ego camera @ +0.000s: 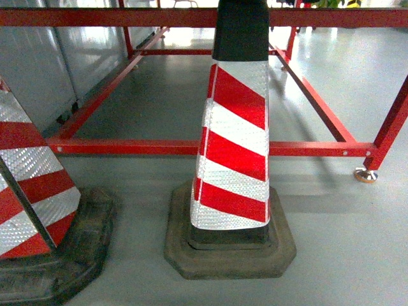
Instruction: Sort blue parts and orange caps into right shelf containers
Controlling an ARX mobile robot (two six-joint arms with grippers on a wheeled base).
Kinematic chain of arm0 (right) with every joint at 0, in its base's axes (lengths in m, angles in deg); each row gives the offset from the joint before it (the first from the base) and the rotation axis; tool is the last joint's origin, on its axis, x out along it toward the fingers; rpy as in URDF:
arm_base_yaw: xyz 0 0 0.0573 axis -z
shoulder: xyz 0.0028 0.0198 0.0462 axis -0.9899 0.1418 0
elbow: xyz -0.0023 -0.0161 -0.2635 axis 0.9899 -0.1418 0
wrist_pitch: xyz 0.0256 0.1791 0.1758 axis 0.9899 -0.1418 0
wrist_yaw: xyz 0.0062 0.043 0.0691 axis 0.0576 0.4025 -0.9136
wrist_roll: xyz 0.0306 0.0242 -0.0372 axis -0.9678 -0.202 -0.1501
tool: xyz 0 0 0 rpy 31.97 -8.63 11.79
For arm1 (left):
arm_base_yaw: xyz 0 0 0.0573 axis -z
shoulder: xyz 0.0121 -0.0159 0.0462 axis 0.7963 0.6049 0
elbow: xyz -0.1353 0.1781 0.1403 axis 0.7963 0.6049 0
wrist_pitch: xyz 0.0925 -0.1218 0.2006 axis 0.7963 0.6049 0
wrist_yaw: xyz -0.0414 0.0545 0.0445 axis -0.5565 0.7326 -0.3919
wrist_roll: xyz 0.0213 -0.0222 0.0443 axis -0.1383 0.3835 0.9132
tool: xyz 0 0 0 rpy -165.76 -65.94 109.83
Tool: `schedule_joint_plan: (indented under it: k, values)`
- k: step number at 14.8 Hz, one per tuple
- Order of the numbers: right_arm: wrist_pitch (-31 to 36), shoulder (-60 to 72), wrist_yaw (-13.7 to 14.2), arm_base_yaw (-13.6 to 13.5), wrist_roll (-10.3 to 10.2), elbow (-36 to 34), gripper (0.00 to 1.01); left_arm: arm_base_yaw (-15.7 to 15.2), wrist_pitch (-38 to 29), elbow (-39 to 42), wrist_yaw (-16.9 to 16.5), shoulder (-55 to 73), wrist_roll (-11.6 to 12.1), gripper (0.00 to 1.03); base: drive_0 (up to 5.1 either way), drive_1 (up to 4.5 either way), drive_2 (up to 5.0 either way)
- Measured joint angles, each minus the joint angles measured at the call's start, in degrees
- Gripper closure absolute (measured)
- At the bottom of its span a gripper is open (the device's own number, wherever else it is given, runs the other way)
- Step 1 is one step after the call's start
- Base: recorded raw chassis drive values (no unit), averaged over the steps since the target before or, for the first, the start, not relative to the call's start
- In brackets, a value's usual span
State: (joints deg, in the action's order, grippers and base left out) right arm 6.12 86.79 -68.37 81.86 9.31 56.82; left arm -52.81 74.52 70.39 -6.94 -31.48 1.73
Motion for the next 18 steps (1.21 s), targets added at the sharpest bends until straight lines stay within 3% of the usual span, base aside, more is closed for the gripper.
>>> schedule_joint_plan:
  k: [18]
  values:
    - [0.0, 0.0, 0.0, 0.0, 0.0, 0.0, 0.03, 0.0, 0.0, 0.0, 0.0, 0.0, 0.0, 0.05, 0.0, 0.00, 0.0]
